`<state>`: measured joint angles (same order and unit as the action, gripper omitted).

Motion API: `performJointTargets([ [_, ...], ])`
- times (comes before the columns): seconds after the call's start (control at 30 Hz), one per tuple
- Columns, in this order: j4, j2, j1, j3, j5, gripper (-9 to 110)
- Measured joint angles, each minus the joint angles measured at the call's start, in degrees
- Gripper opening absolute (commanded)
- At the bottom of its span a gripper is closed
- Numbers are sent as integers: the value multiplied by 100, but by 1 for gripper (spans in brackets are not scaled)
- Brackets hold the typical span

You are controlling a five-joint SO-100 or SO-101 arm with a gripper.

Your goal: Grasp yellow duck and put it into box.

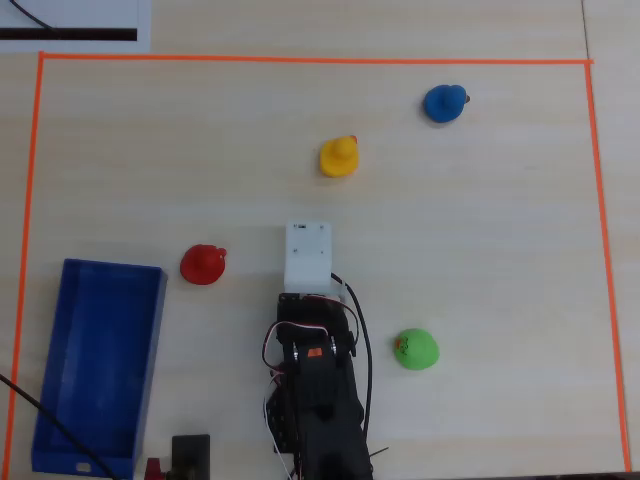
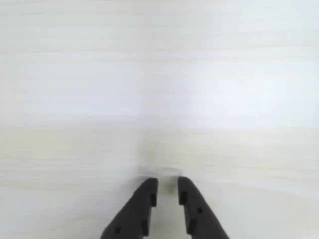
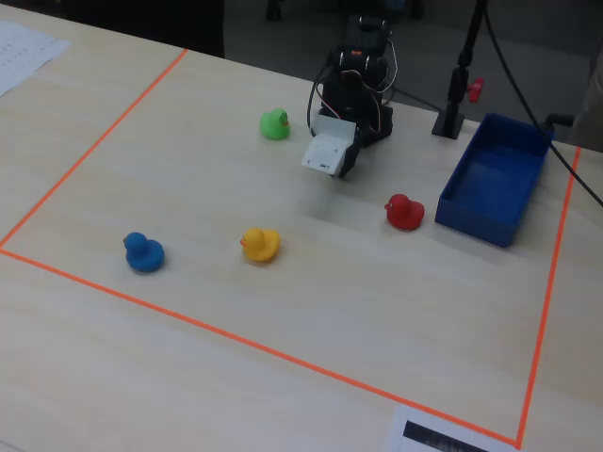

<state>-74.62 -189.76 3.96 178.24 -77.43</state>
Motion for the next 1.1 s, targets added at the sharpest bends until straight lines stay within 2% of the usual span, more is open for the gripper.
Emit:
performJointTargets([
  [0.47,35,0,-53,0,9,0],
  [0.7,1661,97,-475,9,-105,0],
  [0.87,2733,1151,-545,-686,-62,0],
  [1.1,3472,4008,-571,-3120,606,7],
])
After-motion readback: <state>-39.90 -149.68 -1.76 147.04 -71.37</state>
